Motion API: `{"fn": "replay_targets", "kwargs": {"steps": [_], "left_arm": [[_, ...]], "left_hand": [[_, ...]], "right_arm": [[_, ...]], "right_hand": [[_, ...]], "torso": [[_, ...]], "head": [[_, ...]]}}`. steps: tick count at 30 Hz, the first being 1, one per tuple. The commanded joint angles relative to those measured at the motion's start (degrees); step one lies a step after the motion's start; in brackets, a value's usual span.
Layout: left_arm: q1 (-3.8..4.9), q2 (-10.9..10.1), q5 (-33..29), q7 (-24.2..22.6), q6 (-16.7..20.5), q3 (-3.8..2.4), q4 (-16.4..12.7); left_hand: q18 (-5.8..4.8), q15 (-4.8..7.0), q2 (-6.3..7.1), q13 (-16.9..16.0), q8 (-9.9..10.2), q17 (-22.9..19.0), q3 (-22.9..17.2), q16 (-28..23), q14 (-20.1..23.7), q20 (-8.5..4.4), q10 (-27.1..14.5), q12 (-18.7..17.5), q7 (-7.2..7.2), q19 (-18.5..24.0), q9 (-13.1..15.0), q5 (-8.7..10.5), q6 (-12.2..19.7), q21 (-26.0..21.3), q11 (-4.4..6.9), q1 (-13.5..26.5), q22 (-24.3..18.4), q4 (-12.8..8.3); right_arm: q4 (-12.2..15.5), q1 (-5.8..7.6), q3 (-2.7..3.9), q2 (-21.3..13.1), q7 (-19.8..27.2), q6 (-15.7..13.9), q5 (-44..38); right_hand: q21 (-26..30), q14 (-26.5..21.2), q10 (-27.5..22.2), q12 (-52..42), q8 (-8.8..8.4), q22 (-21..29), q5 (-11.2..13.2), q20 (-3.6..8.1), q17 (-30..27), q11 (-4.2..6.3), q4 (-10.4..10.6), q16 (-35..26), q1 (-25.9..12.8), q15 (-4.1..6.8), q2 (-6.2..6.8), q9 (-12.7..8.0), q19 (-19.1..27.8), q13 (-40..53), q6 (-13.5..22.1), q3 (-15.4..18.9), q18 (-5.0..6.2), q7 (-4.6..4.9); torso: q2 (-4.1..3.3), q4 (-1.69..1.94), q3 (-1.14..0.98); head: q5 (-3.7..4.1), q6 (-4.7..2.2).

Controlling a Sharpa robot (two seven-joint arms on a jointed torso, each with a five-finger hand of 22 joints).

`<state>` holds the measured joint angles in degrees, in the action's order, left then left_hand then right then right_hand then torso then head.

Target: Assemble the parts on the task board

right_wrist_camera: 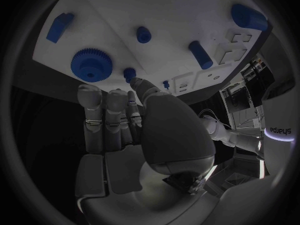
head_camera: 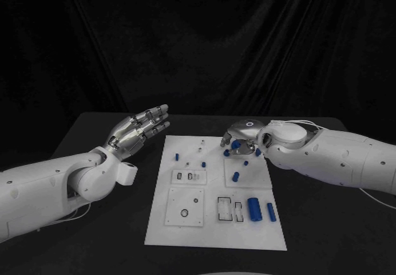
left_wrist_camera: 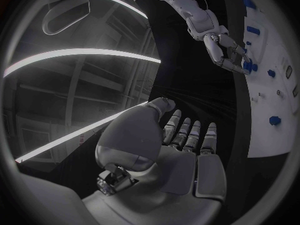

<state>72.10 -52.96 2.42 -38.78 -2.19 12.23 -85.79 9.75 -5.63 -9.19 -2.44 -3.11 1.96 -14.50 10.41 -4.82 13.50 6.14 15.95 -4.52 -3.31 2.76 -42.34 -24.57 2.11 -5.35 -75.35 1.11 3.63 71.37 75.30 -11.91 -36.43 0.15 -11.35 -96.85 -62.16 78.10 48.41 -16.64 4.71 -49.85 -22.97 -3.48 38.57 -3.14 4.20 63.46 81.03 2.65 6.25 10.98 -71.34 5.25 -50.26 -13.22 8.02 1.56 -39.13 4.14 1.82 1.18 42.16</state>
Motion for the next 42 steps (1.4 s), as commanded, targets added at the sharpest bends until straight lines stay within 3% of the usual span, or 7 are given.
{"fn": "replay_targets", "kwargs": {"steps": [1, 23, 29, 33, 42], "left_arm": [[-0.08, 0.07, 0.04, -5.86, -1.53, -0.06, -0.02], [-0.15, 0.16, 0.04, -5.30, -1.94, -0.06, 0.15], [-0.19, 0.20, 0.04, -5.01, -2.10, -0.06, 0.24], [-0.21, 0.20, 0.04, -4.90, -2.13, -0.06, 0.22], [-0.23, 0.04, 0.04, -4.63, -2.09, -0.06, 0.22]], "left_hand": [[0.68, 0.11, 0.36, 0.06, 0.24, -0.10, -0.25, -0.45, 0.49, -0.35, -0.54, -0.37, 0.06, 0.02, -0.08, 0.39, 0.38, -0.42, -0.02, 0.24, -0.09, 0.21], [0.68, 0.14, 0.43, 0.07, 0.26, -0.10, -0.33, -0.47, 0.60, -0.46, -0.76, -0.44, 0.25, 0.05, -0.08, 0.44, 0.50, -0.44, 0.05, 0.23, -0.09, 0.31], [0.68, 0.13, 0.43, 0.07, 0.26, -0.10, -0.33, -0.47, 0.60, -0.46, -0.77, -0.44, 0.24, 0.05, -0.08, 0.44, 0.48, -0.44, 0.05, 0.23, -0.09, 0.32], [0.67, 0.13, 0.53, 0.07, 0.14, -0.10, -0.36, -0.51, 0.66, -0.44, -0.88, -0.43, -0.07, 0.07, 0.00, 0.46, -0.03, -0.46, 0.29, 0.24, -0.09, 0.38], [0.68, 0.19, 0.55, 0.04, -0.11, -0.08, -0.48, -0.45, 0.67, -0.40, -0.94, -0.31, -0.44, 0.04, 0.14, 0.43, -1.05, -0.45, 0.44, 0.20, -0.08, 0.46]], "right_arm": [[-0.65, -0.37, 0.04, 0.26, 1.58, -2.58, -0.62], [-3.11, -2.08, 0.04, 1.60, 2.93, -2.57, -0.62], [-3.46, -2.43, 0.04, 1.87, 3.09, -2.50, -0.62], [-3.69, -2.81, 0.04, 1.98, 3.31, -2.85, -0.62], [-3.65, -3.23, 0.04, 1.46, 5.09, -7.33, -0.62]], "right_hand": [[-0.04, 0.21, 0.39, -0.34, 0.38, -0.06, 0.37, 0.10, 0.07, 0.01, -0.02, 0.23, -0.13, 0.15, 0.07, 0.10, -0.22, 0.10, -0.62, -0.42, 0.47, 0.00], [-0.30, 0.28, 1.98, -2.02, 1.70, -0.98, 0.16, 0.28, 0.29, 0.20, -0.51, 0.42, -0.24, 0.32, 0.30, 1.34, -0.46, 0.57, -3.06, -1.97, 0.36, 0.80], [-0.67, 0.43, 4.18, -3.15, 2.71, -1.83, 0.00, 0.49, 0.52, 0.68, -0.85, 0.56, -0.18, 0.61, 0.25, 2.51, -0.75, 0.91, -4.68, -3.08, 0.27, 1.76], [-0.96, 0.53, 5.99, -3.63, 3.99, -2.52, 0.04, 0.65, 0.43, 0.65, -1.33, 0.49, 0.21, 0.72, 0.02, 3.80, -1.00, 1.03, -6.70, -4.07, 0.15, 3.40], [-1.80, 0.78, 10.67, -3.78, 5.82, -4.19, 0.55, 0.54, 0.27, 0.46, -2.82, 0.30, 2.07, 0.61, -0.75, 6.08, -1.59, 0.83, -9.48, -5.90, -0.10, 4.02]], "torso": [[-0.01, 0.01, 0.06], [0.02, -0.01, 0.04], [0.02, -0.03, 0.03], [0.04, -0.02, 0.01], [0.02, -0.03, 0.01]], "head": [[0.06, 0.18], [0.33, 0.78], [0.36, 0.82], [0.45, 0.92], [0.23, 1.10]]}}
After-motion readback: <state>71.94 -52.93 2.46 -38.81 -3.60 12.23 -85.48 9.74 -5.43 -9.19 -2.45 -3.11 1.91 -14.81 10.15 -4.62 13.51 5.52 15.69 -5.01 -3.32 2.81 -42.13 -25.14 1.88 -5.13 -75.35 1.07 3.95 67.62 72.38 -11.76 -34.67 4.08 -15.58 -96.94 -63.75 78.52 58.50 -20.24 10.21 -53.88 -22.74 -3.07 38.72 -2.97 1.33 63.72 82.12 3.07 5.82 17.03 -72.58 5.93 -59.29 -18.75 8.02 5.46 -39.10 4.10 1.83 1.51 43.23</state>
